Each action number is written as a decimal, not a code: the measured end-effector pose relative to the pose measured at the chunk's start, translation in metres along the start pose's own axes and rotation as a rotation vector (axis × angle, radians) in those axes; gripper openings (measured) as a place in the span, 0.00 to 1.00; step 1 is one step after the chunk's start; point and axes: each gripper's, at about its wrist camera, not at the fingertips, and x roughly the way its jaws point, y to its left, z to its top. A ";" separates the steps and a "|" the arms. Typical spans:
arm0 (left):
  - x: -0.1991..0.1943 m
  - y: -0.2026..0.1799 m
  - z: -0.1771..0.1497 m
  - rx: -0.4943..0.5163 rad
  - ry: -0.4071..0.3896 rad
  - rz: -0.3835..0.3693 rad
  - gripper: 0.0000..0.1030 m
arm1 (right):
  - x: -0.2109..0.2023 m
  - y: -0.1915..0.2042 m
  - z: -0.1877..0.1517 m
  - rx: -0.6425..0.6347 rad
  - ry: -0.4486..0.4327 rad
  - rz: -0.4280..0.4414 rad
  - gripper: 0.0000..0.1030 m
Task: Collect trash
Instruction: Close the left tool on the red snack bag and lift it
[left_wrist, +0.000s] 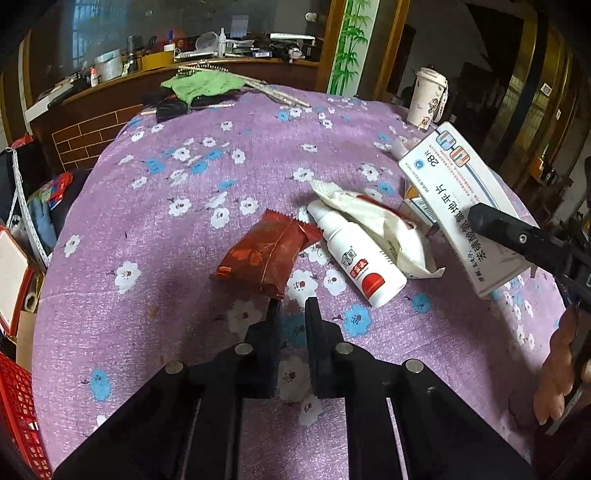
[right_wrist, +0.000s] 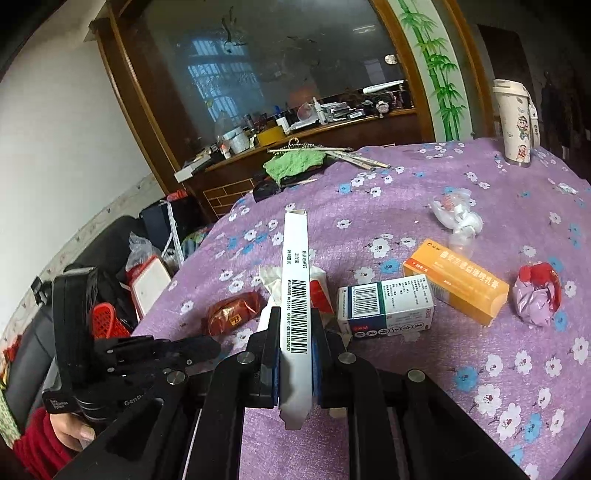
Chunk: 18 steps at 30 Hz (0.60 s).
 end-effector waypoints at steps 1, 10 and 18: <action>0.001 0.000 -0.001 -0.003 0.008 0.000 0.11 | 0.001 0.001 0.000 -0.006 0.001 -0.003 0.14; -0.033 -0.008 0.008 0.046 -0.070 0.085 0.78 | 0.002 -0.004 0.000 0.002 0.003 -0.002 0.14; 0.015 -0.006 0.039 0.144 0.038 0.157 0.69 | 0.000 -0.008 0.000 0.016 -0.003 0.000 0.14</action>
